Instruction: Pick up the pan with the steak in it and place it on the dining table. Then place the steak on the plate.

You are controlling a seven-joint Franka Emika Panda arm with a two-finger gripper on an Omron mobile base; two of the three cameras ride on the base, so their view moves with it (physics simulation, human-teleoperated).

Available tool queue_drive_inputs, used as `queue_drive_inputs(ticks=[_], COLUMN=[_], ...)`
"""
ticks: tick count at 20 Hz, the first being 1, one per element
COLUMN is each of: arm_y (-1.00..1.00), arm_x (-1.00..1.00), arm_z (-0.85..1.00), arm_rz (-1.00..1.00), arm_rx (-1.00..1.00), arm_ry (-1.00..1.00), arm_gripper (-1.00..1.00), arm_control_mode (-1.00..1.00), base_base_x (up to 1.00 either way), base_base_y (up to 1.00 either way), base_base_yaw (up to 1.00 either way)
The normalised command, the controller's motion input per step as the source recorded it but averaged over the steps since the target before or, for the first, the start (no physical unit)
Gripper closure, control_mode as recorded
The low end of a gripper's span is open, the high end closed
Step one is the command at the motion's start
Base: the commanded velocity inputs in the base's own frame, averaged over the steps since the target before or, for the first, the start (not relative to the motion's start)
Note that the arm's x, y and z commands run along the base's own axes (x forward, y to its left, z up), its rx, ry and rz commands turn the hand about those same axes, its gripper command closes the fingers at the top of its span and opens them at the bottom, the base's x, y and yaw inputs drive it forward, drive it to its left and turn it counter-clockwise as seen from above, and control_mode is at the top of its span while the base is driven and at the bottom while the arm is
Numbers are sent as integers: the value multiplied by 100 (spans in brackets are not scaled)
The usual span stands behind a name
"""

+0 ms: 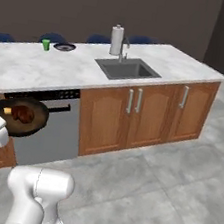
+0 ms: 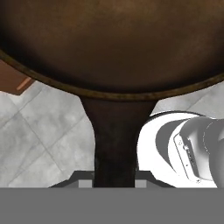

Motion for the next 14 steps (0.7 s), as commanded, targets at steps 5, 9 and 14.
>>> queue_drive_inputs(ticks=[5,9,14], arm_y=[0,0,0], arm_x=[0,0,0], arm_z=[0,0,0], arm_rz=[0,0,0], arm_rx=[0,0,0], arm_ry=[0,0,0], arm_gripper=[100,100,100], arm_control_mode=[100,100,100], base_base_x=[0,0,-1], base_base_y=[0,0,10], base_base_yaw=[50,50,45])
